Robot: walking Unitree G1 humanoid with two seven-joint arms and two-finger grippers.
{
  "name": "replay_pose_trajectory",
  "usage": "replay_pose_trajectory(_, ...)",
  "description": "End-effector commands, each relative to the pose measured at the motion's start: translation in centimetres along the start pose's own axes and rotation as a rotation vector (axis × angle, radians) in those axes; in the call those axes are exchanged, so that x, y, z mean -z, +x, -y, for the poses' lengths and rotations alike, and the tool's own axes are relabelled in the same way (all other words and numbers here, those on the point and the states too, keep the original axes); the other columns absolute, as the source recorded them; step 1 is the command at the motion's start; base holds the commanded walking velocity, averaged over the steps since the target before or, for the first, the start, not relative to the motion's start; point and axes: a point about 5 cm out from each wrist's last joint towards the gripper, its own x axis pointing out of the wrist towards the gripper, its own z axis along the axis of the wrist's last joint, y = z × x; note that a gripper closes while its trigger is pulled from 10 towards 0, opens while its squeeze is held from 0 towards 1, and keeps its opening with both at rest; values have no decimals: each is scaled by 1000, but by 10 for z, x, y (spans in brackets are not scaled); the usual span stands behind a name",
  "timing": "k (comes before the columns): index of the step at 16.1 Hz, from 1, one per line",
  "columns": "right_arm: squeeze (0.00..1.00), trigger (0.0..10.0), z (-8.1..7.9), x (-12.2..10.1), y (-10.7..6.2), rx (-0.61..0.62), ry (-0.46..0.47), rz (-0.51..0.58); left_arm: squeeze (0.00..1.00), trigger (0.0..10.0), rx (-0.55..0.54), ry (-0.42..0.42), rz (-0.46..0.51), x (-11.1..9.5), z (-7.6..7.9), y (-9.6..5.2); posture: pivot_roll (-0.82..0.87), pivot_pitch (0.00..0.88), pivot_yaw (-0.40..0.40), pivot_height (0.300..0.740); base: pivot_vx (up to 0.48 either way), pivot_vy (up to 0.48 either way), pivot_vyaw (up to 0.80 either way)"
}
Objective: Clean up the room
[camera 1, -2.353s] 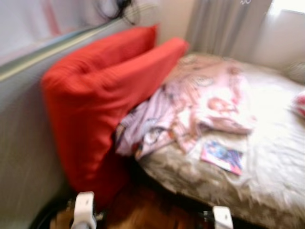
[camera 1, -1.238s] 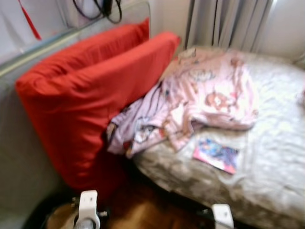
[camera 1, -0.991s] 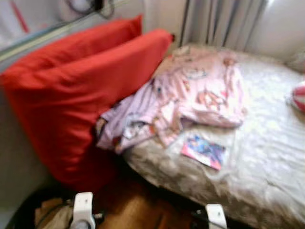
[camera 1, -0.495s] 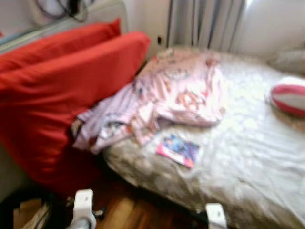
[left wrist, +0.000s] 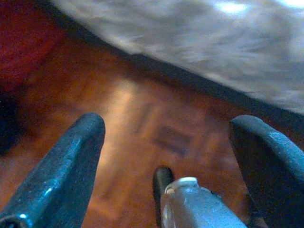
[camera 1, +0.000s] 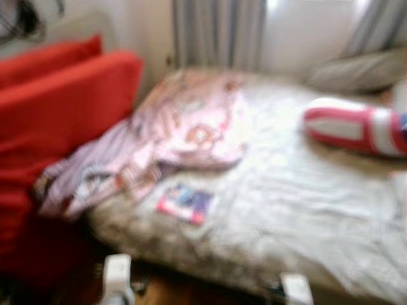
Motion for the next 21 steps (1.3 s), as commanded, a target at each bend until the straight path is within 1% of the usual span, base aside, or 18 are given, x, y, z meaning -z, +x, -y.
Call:
replay_pose_trajectory(1,0,10000,-11,0,1,-26,18,3,0,10000,-21,20,2,-1,-10,-1,59,15,-13,740,0,-292,-606)
replay_pose_trajectory(5,0,10000,-9,-1,1,-16,26,15,0,10000,-22,13,4,-1,-9,-1,59,26,-15,740,0,-291,0)
replay_pose_trajectory(8,0,10000,-9,-1,1,-12,37,13,0,10000,-30,6,6,-1,-12,-1,54,45,-16,740,0,-294,0)
replay_pose_trajectory(11,0,10000,-10,-1,1,-16,39,7,0,10000,-37,4,3,0,-15,-1,51,52,-15,740,0,-294,-654)
replay_pose_trajectory(21,0,10000,-9,-2,1,-11,38,18,0,10000,-44,-14,4,0,-15,-1,41,83,-24,740,0,-291,0)
